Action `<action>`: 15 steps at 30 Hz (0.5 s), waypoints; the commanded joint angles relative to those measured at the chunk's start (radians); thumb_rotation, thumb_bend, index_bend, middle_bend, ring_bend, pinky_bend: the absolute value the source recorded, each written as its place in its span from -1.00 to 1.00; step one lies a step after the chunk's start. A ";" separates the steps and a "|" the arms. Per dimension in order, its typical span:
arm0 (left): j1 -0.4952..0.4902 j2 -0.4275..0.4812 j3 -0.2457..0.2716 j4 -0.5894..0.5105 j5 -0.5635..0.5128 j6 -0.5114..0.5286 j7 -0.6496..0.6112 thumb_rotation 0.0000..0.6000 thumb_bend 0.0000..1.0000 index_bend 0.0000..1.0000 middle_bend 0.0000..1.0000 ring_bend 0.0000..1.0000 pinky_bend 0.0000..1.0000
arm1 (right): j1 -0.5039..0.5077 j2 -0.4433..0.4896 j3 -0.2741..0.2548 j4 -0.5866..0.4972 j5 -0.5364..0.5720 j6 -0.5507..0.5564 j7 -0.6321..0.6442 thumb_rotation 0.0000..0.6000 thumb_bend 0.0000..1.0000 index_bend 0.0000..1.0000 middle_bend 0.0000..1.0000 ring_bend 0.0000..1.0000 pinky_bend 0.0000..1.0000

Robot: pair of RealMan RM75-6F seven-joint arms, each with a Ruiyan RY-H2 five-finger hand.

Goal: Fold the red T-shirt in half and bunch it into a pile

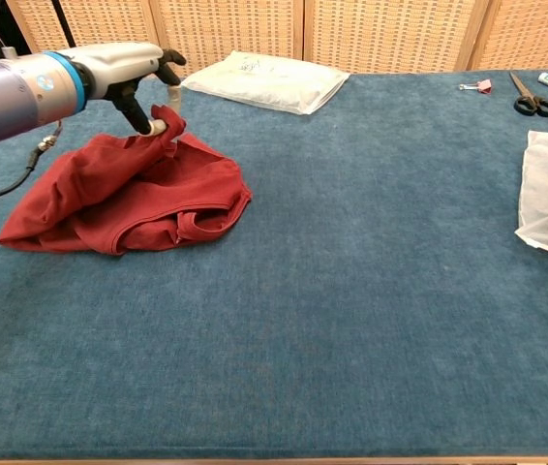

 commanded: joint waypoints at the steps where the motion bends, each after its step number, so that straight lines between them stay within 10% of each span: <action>1: -0.016 -0.022 -0.003 0.014 -0.010 -0.003 0.011 1.00 0.06 0.49 -1.00 -1.00 -1.00 | -0.001 0.001 0.000 0.001 0.000 0.001 0.003 1.00 -1.00 -1.00 -1.00 -1.00 -1.00; 8: -0.040 -0.072 -0.001 0.045 -0.019 -0.003 0.026 1.00 -0.04 0.41 -1.00 -1.00 -1.00 | 0.000 0.001 0.000 0.003 0.001 -0.001 0.007 1.00 -1.00 -1.00 -1.00 -1.00 -1.00; 13: -0.031 -0.072 -0.003 0.035 0.013 -0.010 -0.039 1.00 -0.85 -0.90 -1.00 -1.00 -1.00 | -0.002 0.003 0.000 0.005 0.000 0.003 0.011 1.00 -1.00 -1.00 -1.00 -1.00 -1.00; 15: -0.024 -0.064 -0.004 0.027 0.034 -0.004 -0.066 1.00 -1.00 -1.00 -1.00 -1.00 -1.00 | -0.002 0.004 0.000 0.005 0.000 0.004 0.012 1.00 -1.00 -1.00 -1.00 -1.00 -1.00</action>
